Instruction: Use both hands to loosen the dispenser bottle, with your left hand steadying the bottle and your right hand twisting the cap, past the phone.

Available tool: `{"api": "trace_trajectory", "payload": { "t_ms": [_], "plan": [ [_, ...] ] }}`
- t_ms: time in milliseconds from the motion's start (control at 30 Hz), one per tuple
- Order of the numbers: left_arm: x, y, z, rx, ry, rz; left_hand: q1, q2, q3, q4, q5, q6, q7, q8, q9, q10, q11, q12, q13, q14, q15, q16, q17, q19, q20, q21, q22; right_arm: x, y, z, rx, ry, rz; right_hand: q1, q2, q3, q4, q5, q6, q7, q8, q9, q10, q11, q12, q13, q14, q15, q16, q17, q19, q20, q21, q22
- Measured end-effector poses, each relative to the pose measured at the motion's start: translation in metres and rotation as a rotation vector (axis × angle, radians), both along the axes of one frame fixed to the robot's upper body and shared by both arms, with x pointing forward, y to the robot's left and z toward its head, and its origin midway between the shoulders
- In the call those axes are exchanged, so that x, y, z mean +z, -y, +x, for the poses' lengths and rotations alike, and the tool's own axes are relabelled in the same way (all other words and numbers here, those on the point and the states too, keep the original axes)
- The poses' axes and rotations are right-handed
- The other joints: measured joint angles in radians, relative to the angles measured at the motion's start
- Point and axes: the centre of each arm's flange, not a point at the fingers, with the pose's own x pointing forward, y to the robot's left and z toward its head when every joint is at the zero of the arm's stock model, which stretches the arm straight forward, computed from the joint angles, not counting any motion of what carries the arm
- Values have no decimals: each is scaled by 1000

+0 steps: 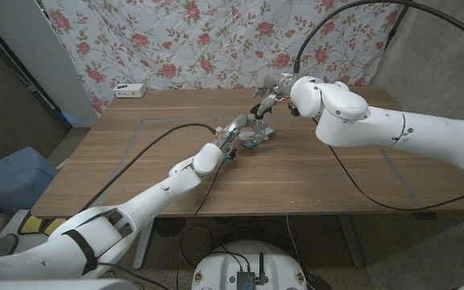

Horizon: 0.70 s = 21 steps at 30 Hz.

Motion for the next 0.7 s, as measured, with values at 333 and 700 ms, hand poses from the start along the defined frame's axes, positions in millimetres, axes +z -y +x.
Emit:
{"api": "trace_trajectory", "payload": {
  "t_ms": [333,700],
  "plan": [
    [1,0,0,0,0,2,0,0,0,0,0,0,0,0,0,0,0,4,0,2,2,0,-1,0,0,0,0,-1,1,4,-4,21,-49,-29,-16,1,-1,0,29,42,20,5,48,6,5,6,23,-9,0,2,9,-19,0,0],
    [1,1,0,-1,2,2,0,0,0,0,0,0,0,0,0,0,0,3,-1,1,1,-1,0,0,0,0,0,-4,0,8,-16,38,-75,-46,-20,-4,4,0,68,28,25,5,98,5,19,11,50,-6,0,2,9,-30,0,0]
  ]
}}
